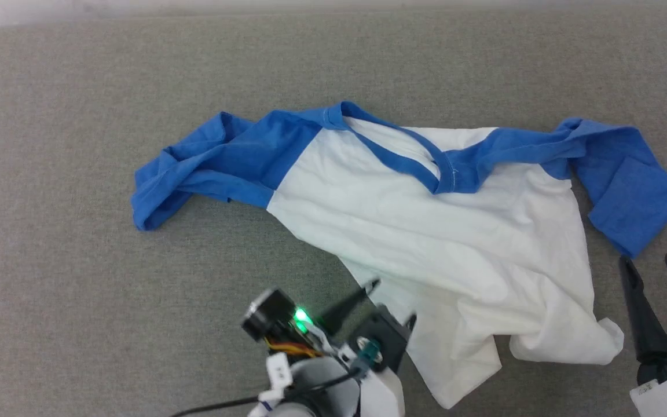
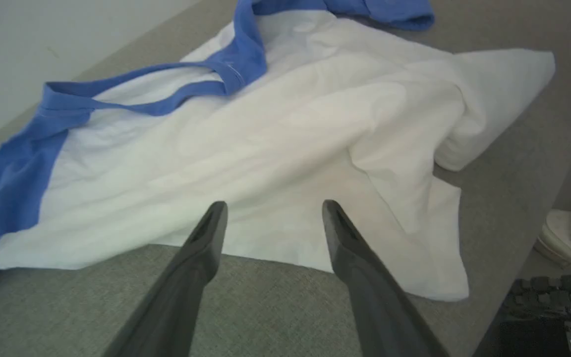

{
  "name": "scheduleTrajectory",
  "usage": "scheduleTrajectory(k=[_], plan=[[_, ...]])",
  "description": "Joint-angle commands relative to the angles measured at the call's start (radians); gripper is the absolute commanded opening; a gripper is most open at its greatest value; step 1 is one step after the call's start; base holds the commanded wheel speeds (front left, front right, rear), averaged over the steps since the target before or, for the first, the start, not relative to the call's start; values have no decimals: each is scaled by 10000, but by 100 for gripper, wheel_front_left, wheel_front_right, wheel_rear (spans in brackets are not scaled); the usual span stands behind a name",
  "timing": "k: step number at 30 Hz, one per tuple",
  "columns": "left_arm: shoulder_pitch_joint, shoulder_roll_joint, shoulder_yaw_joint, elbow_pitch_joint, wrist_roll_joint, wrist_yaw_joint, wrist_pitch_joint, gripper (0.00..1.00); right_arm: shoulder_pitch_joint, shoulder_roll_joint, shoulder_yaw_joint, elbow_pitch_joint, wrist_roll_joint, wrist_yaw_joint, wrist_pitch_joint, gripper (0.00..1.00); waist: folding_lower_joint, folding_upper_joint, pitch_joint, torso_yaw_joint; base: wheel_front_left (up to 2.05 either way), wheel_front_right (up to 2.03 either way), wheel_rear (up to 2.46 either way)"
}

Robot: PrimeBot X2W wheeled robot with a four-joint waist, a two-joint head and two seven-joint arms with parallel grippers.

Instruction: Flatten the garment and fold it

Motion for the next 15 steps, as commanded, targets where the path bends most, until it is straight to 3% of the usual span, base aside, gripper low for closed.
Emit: scheduleTrajectory(k=[1, 8, 15], plan=[[116, -19, -166, 365, -15, -156, 174, 100, 77, 14, -23, -37, -25, -9, 17, 100, 1, -1, 8, 3, 0, 0, 0], [-677, -390, -903, 2754, 654, -362, 466, 100, 32, -3, -31, -77, -9, -9, 112, 100, 1, -1, 63, -31, 0, 0, 0], [-1735, -819, -1807, 4965, 1204, -949, 342, 100, -40, -82, 8, -80, 33, -9, 151, 100, 1, -1, 129, -155, 0, 0, 0]])
